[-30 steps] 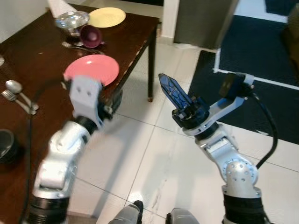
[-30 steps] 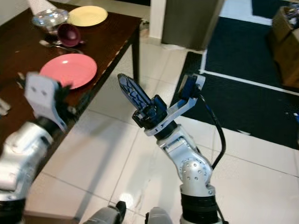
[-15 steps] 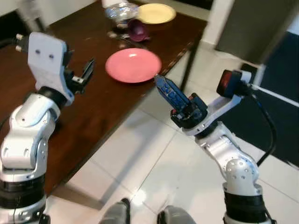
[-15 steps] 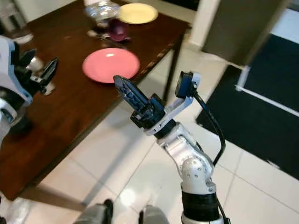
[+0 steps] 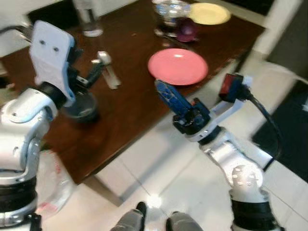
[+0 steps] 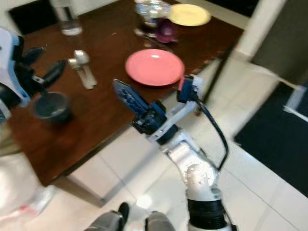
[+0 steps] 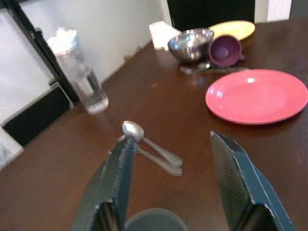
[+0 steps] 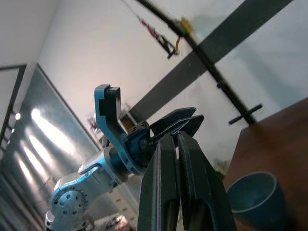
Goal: Setting the table
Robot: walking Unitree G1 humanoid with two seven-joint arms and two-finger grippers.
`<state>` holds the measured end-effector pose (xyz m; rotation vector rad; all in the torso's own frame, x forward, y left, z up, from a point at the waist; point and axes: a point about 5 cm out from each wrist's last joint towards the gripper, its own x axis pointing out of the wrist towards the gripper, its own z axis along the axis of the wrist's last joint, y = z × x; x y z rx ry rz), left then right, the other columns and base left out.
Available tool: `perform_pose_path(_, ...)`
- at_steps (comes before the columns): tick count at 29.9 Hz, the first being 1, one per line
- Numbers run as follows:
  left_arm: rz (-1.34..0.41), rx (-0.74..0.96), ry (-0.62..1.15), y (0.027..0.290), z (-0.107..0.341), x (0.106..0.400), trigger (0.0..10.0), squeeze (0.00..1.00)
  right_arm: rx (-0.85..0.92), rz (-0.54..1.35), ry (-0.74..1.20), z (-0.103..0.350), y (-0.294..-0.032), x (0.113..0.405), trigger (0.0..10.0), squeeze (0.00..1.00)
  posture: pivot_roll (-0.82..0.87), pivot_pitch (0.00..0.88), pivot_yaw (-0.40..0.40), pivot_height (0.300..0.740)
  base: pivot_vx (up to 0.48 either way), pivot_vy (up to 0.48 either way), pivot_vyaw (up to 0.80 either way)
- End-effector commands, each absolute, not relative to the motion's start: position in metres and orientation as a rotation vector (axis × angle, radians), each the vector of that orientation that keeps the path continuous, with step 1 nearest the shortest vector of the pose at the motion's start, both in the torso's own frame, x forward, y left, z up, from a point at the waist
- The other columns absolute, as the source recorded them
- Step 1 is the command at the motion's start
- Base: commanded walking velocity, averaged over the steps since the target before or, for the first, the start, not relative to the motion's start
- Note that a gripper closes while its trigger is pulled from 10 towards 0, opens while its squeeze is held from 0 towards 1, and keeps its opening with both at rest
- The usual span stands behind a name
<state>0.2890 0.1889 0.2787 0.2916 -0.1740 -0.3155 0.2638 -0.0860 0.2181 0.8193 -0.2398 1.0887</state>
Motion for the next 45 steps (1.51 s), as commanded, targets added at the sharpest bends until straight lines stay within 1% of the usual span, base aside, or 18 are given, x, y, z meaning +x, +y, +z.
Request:
perform_pose_path(1, -0.314, 0.282, -0.136, 0.193, 0.277, 0.290, 10.0, 0.00, 0.818, 1.082, -0.232, 0.216, -0.085, 0.264, 10.0, 0.00, -0.06, 0.004, 0.059, 0.740, 0.000, 0.000, 0.80)
perform_pose_path(12, -0.268, 0.328, -0.062, 0.205, 0.274, 0.305, 10.0, 0.00, 0.817, 1.014, -0.222, 0.212, -0.089, 0.270, 10.0, 0.00, -0.07, 0.007, 0.064, 0.740, 0.000, 0.000, 0.80)
perform_pose_path(16, -0.247, 0.321, -0.050, 0.203, 0.270, 0.312, 10.0, 0.00, 0.803, 0.905, -0.217, 0.208, -0.096, 0.279, 10.0, 0.00, -0.07, 0.010, 0.064, 0.740, 0.000, 0.000, 0.80)
perform_pose_path(19, -0.246, 0.315, -0.048, 0.202, 0.269, 0.314, 10.0, 0.00, 0.802, 0.884, -0.217, 0.207, -0.097, 0.281, 10.0, 0.00, -0.07, 0.011, 0.065, 0.740, 0.000, 0.000, 0.78)
perform_pose_path(20, -0.246, 0.298, -0.043, 0.200, 0.267, 0.316, 10.0, 0.00, 0.804, 0.833, -0.212, 0.205, -0.101, 0.285, 10.0, 0.00, -0.07, 0.014, 0.065, 0.740, 0.000, 0.000, 0.72)
perform_pose_path(21, -0.246, 0.298, -0.043, 0.200, 0.267, 0.316, 10.0, 0.00, 0.804, 0.833, -0.212, 0.205, -0.101, 0.285, 10.0, 0.00, -0.07, 0.014, 0.065, 0.740, 0.000, 0.000, 0.72)
perform_pose_path(22, -0.249, 0.279, -0.036, 0.197, 0.264, 0.318, 10.0, 0.00, 0.788, 0.773, -0.214, 0.204, -0.105, 0.289, 10.0, 0.00, -0.07, 0.016, 0.065, 0.740, 0.000, 0.000, 0.00)
perform_pose_path(23, -0.249, 0.279, -0.036, 0.197, 0.264, 0.318, 10.0, 0.00, 0.788, 0.773, -0.214, 0.204, -0.105, 0.289, 10.0, 0.00, -0.07, 0.016, 0.065, 0.740, 0.000, 0.000, 0.00)
perform_pose_path(25, -0.273, 0.277, -0.017, 0.193, 0.256, 0.323, 10.0, 0.00, 0.734, 0.623, -0.212, 0.201, -0.115, 0.300, 10.0, 0.00, -0.08, 0.020, 0.067, 0.740, 0.000, 0.000, 0.00)
perform_pose_path(26, -0.273, 0.277, -0.017, 0.193, 0.256, 0.323, 10.0, 0.00, 0.734, 0.623, -0.212, 0.201, -0.115, 0.300, 10.0, 0.00, -0.08, 0.020, 0.067, 0.740, 0.000, 0.000, 0.00)
perform_pose_path(28, -0.303, 0.330, 0.000, 0.192, 0.249, 0.330, 10.0, 0.00, 0.680, 0.528, -0.220, 0.201, -0.122, 0.305, 10.0, 0.00, -0.08, 0.024, 0.067, 0.740, 0.000, 0.000, 0.00)
perform_pose_path(31, -0.317, 0.347, 0.002, 0.192, 0.248, 0.332, 10.0, 0.00, 0.665, 0.503, -0.224, 0.201, -0.124, 0.306, 10.0, 0.00, -0.08, 0.024, 0.067, 0.740, 0.000, 0.000, 0.00)
perform_pose_path(35, -0.386, 0.401, 0.026, 0.190, 0.243, 0.349, 10.0, 0.00, 0.608, 0.402, -0.226, 0.199, -0.131, 0.311, 10.0, 0.00, -0.08, 0.029, 0.072, 0.740, 0.000, 0.000, 0.00)
perform_pose_path(40, -0.415, 0.375, 0.039, 0.179, 0.239, 0.359, 10.0, 0.00, 0.597, 0.344, -0.221, 0.196, -0.135, 0.314, 10.0, 0.00, -0.09, 0.031, 0.075, 0.740, 0.000, 0.000, 0.00)
perform_pose_path(42, -0.426, 0.333, 0.041, 0.169, 0.234, 0.363, 10.0, 0.00, 0.585, 0.319, -0.224, 0.195, -0.137, 0.314, 10.0, 0.00, -0.09, 0.031, 0.078, 0.740, 0.000, 0.000, 0.00)
perform_pose_path(44, -0.426, 0.333, 0.041, 0.169, 0.234, 0.363, 10.0, 0.00, 0.585, 0.319, -0.224, 0.195, -0.137, 0.314, 10.0, 0.00, -0.09, 0.031, 0.078, 0.740, 0.000, 0.000, 0.00)
perform_pose_path(45, -0.391, 0.294, 0.020, 0.161, 0.230, 0.365, 10.0, 0.00, 0.567, 0.302, -0.229, 0.195, -0.138, 0.314, 10.0, 0.00, -0.10, 0.034, 0.079, 0.740, 0.428, 0.000, 0.00)
